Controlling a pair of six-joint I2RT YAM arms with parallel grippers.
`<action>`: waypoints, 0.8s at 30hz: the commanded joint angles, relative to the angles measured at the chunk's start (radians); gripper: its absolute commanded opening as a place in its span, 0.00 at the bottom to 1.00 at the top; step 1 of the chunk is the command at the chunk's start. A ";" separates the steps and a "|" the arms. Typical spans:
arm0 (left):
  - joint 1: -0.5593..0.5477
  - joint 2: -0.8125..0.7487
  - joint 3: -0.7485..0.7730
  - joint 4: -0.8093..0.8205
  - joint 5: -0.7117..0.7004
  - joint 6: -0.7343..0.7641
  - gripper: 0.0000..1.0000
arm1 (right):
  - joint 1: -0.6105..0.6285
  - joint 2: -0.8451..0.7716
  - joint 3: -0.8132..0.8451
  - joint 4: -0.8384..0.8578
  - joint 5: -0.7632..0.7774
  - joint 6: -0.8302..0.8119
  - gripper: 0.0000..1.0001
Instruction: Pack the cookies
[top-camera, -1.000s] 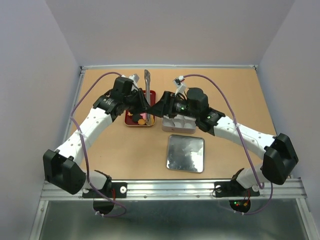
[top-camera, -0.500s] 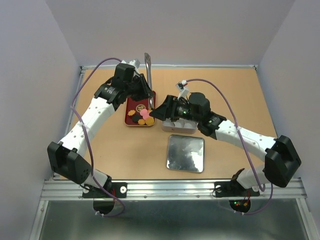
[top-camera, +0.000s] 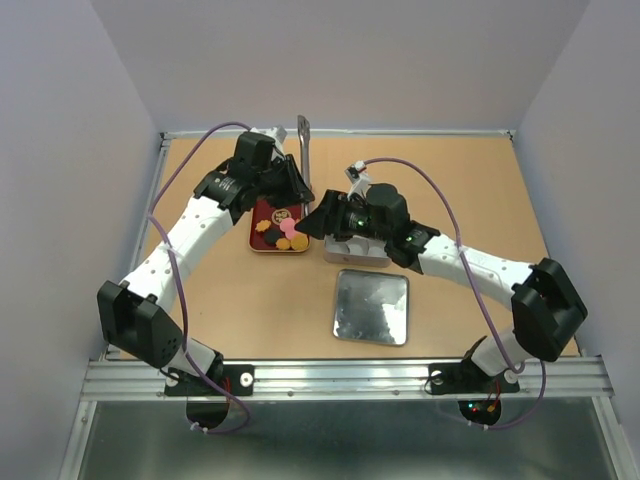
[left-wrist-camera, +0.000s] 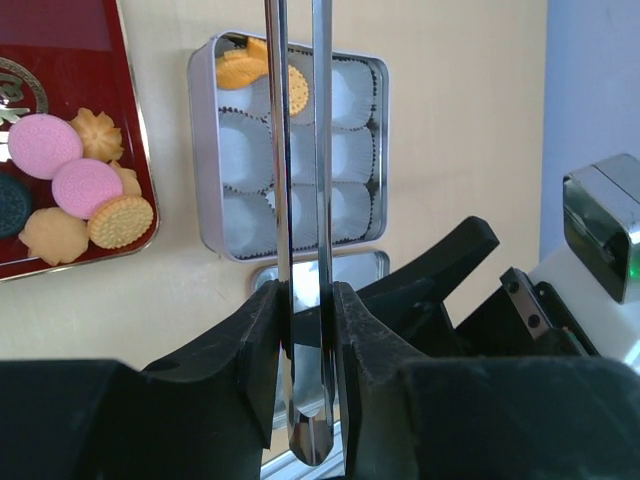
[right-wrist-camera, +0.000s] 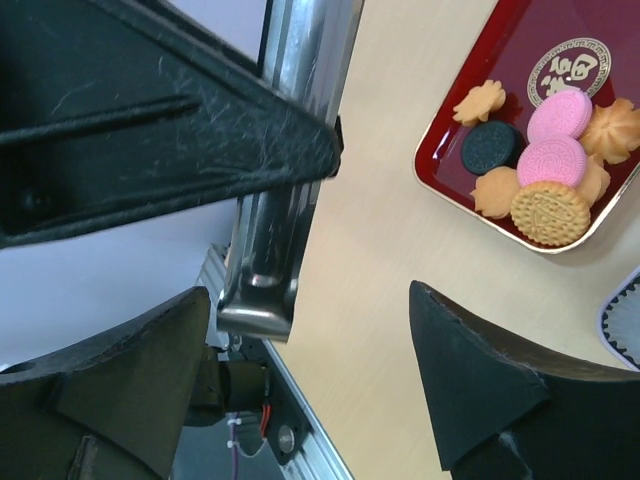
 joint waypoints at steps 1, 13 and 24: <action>-0.012 -0.045 -0.002 0.041 0.034 -0.004 0.00 | 0.000 0.011 0.079 0.071 0.033 -0.010 0.83; -0.018 -0.071 -0.067 0.070 0.035 -0.015 0.00 | 0.000 0.051 0.097 0.123 0.036 0.026 0.42; -0.027 -0.106 -0.165 0.143 -0.109 -0.099 0.27 | 0.000 0.030 0.054 0.169 0.009 0.085 0.00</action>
